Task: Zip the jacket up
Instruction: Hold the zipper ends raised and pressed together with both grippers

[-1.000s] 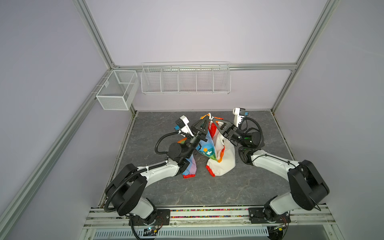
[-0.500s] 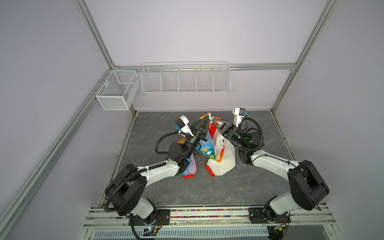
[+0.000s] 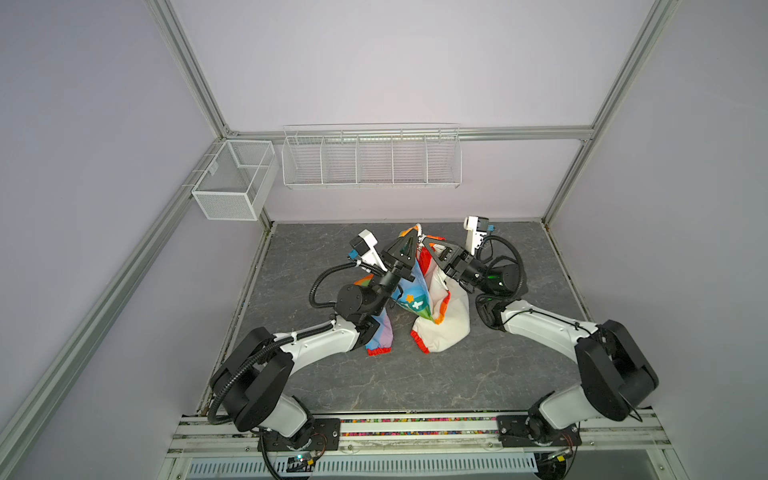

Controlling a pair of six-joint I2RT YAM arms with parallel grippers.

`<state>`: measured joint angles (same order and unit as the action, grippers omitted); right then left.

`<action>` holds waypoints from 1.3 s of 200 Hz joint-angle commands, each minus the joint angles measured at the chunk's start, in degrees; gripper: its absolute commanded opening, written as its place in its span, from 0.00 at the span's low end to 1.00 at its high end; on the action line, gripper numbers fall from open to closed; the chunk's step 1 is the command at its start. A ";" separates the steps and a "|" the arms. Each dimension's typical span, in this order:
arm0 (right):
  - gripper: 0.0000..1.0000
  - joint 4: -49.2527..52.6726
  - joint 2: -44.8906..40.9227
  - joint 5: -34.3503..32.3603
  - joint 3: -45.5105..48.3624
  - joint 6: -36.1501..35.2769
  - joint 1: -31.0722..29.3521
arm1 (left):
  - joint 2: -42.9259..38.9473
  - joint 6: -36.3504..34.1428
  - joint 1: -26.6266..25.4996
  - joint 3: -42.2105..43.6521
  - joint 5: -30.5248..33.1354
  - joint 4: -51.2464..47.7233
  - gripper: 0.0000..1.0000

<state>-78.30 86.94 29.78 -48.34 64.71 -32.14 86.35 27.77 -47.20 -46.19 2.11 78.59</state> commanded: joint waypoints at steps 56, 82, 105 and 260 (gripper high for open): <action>0.06 -3.70 -1.15 -0.58 -1.66 0.33 -0.28 | -1.18 -0.22 0.09 0.49 0.07 2.54 0.00; 0.06 -3.70 -1.50 -0.77 -1.67 0.24 -0.16 | -1.18 0.09 0.09 0.74 -0.42 2.54 0.00; 0.06 -3.70 -1.44 -0.85 -1.67 0.31 -0.04 | -1.29 0.31 0.09 1.01 -0.87 2.54 0.00; 0.06 -3.70 -1.15 -1.74 -4.40 1.55 1.58 | -1.37 1.42 0.09 2.03 -4.24 2.54 0.00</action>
<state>-78.06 86.91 29.41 -50.70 64.75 -31.53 85.89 29.30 -47.16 -44.84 -0.40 79.55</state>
